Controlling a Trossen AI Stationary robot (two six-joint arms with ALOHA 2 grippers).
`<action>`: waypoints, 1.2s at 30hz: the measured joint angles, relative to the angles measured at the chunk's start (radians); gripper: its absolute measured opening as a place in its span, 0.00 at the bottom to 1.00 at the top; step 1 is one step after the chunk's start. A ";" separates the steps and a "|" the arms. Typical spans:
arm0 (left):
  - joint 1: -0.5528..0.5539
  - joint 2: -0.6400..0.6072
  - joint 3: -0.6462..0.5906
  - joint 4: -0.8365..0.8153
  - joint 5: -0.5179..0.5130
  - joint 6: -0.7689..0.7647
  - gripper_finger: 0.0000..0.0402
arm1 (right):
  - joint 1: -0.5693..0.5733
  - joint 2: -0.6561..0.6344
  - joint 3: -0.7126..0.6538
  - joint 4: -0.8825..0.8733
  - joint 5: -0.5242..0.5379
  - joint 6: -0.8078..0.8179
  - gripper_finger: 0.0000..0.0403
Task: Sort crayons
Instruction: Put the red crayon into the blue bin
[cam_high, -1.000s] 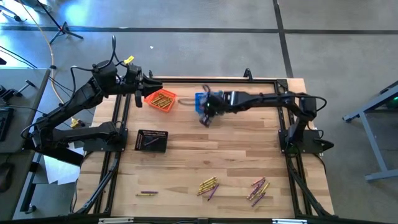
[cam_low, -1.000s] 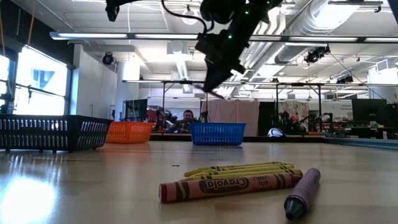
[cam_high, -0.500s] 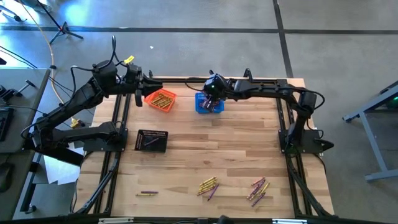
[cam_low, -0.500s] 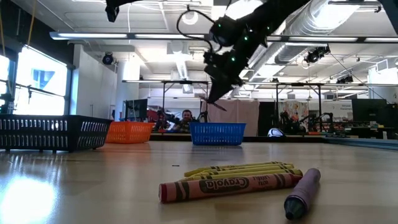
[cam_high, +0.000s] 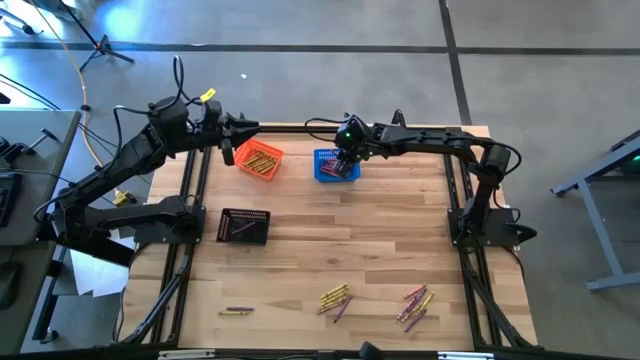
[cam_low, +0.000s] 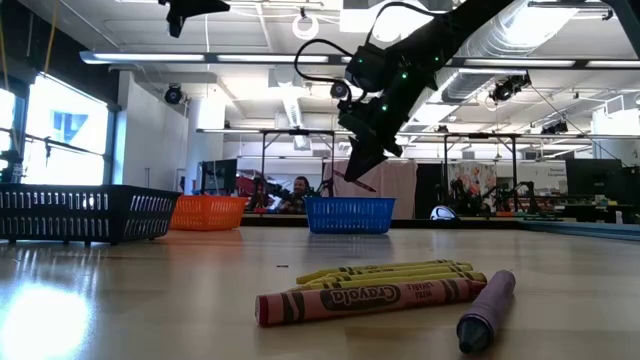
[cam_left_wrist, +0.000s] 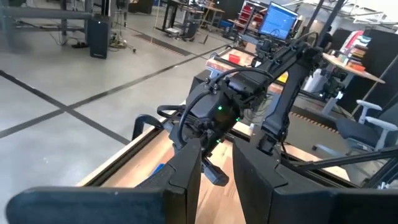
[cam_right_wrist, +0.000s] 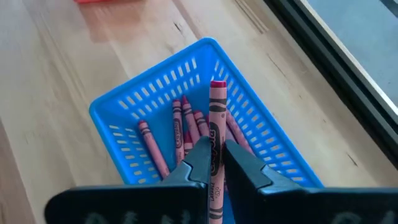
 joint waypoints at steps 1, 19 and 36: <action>0.000 0.000 0.000 0.000 0.000 0.000 0.20 | 0.001 0.000 0.000 0.000 0.000 0.000 0.05; 0.000 0.000 0.000 -0.008 0.002 -0.008 0.20 | 0.003 -0.098 0.001 -0.134 -0.067 0.137 0.28; 0.000 0.000 0.000 -0.051 0.003 0.019 0.20 | 0.355 -0.490 0.003 -0.626 -0.366 0.600 0.19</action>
